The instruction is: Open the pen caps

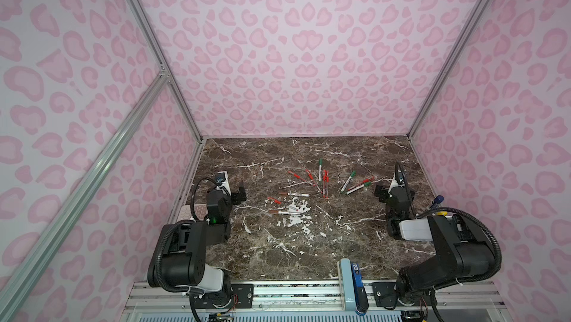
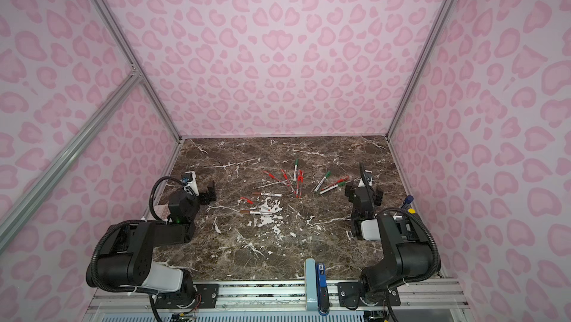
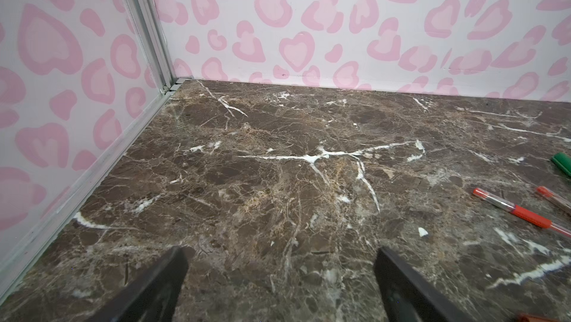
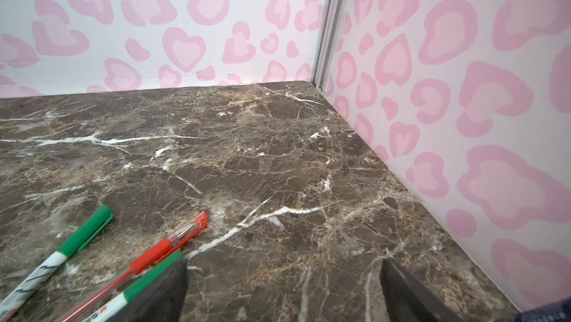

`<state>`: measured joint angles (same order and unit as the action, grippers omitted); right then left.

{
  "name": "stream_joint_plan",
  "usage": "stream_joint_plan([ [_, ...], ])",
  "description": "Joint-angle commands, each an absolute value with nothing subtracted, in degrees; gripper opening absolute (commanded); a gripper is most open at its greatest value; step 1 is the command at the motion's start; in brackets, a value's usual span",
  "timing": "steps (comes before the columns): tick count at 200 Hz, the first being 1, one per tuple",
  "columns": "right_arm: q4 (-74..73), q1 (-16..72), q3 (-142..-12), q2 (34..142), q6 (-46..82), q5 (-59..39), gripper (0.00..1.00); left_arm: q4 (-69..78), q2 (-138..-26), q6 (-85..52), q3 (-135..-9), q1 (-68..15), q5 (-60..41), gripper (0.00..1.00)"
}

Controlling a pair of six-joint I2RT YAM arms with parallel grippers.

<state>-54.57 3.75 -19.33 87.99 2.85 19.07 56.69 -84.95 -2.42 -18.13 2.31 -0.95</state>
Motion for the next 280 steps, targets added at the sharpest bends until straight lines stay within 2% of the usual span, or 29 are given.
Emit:
stream_joint_plan([
  [1, -56.08, 3.86, -19.17, 88.18, 3.16, 19.6, 0.99, 57.78, -84.97, -2.28, -18.45, 2.4, -1.03, 0.98],
  [236, -56.5, 3.76, -18.99, 87.91, 3.12, 19.62, 0.99, 57.77, -84.47, -2.45, -18.57, 2.29, -0.89, 0.98],
  [257, -56.55, 4.43, -18.91, 85.55, 2.41, 21.75, 0.99, 39.32, -78.68, -2.69, -26.13, 2.32, 0.17, 0.98],
  [280, -39.92, 6.4, -24.06, 78.8, 3.2, 24.42, 0.99, 19.02, -74.06, -1.49, -37.96, 2.31, -0.16, 0.98],
])
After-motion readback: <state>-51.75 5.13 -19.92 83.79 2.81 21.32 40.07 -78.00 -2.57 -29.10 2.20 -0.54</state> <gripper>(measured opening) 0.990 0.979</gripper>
